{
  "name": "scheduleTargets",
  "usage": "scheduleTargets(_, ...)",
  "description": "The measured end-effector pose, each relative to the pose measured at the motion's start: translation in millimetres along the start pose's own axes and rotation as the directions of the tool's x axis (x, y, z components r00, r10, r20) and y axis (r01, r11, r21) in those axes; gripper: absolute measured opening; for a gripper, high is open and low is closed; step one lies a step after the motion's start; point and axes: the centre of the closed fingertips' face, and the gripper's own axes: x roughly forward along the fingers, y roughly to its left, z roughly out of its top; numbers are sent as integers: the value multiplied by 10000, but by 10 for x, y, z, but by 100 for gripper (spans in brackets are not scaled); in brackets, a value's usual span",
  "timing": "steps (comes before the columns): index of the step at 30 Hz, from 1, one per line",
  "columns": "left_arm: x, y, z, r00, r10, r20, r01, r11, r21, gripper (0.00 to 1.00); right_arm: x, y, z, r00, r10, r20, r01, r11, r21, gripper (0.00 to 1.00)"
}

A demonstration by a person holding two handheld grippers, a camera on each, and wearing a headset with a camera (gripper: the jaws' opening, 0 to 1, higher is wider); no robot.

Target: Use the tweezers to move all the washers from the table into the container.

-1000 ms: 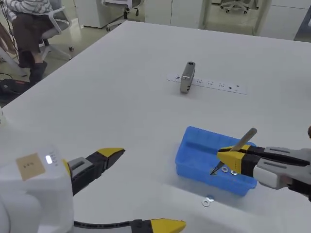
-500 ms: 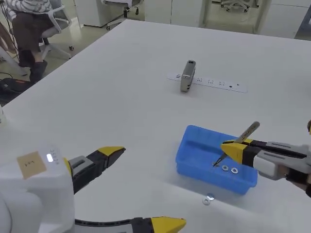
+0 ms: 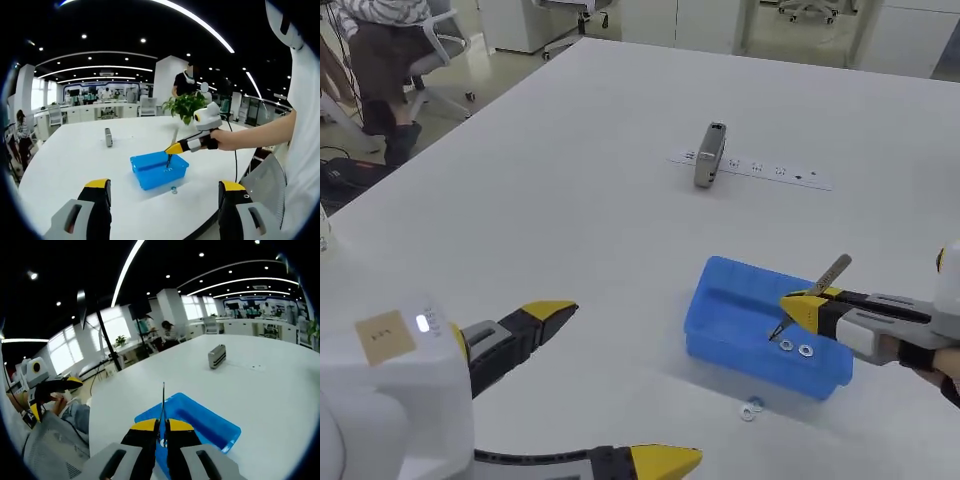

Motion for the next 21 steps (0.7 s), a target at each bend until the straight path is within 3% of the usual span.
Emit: scheduleTargets(21, 0, 27, -6, 10000, 53, -19, -53, 10000, -31, 90, 225, -220, -100, 9979, -396, -512, 405, 9990, 166, 3)
